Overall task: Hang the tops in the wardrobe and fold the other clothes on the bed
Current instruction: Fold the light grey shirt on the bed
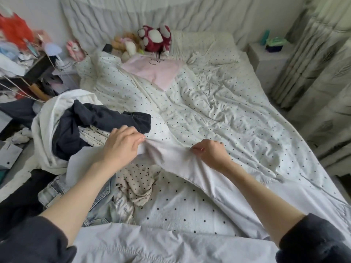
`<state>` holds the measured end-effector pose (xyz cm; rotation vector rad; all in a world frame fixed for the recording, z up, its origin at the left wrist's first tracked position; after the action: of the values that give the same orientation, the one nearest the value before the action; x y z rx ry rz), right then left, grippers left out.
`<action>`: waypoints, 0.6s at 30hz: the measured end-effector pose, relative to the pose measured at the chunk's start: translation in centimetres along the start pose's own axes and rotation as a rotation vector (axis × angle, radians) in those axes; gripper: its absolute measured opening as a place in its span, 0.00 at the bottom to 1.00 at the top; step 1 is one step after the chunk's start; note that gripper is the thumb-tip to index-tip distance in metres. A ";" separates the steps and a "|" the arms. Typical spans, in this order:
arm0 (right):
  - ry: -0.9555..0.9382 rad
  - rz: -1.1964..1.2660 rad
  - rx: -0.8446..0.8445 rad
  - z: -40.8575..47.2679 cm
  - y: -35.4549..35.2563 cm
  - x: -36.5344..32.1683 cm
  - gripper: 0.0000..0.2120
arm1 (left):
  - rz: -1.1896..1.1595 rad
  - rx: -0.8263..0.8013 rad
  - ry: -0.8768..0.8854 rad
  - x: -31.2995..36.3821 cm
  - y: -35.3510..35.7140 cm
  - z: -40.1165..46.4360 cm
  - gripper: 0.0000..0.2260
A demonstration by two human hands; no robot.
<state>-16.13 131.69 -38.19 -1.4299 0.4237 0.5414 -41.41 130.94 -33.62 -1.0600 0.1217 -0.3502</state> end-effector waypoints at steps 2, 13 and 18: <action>-0.065 0.016 0.020 -0.7 0.1 -0.3 0.10 | 0.011 0.150 0.067 0.4 -0.7 -0.7 0.08; -0.079 -0.247 -0.259 -1.9 8.7 1.4 0.17 | 0.250 -0.361 -0.293 -7.1 4.0 -10.9 0.18; -0.061 -0.268 -0.333 1.3 14.8 -1.2 0.21 | 0.245 -0.063 -0.673 -12.6 2.7 -11.6 0.21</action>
<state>-25.89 133.74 -49.33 -1.7525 0.0895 0.4496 -55.71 126.76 -42.47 -1.1609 -0.3394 0.2417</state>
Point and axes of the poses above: each hand's wrist, its own z-axis towards the middle knuckle, its own y-axis out of the palm, x = y × z, the point moved 3 cm from there along z, towards the middle knuckle, and after that the axes turned 15 degrees about x, right-handed, at the moved point
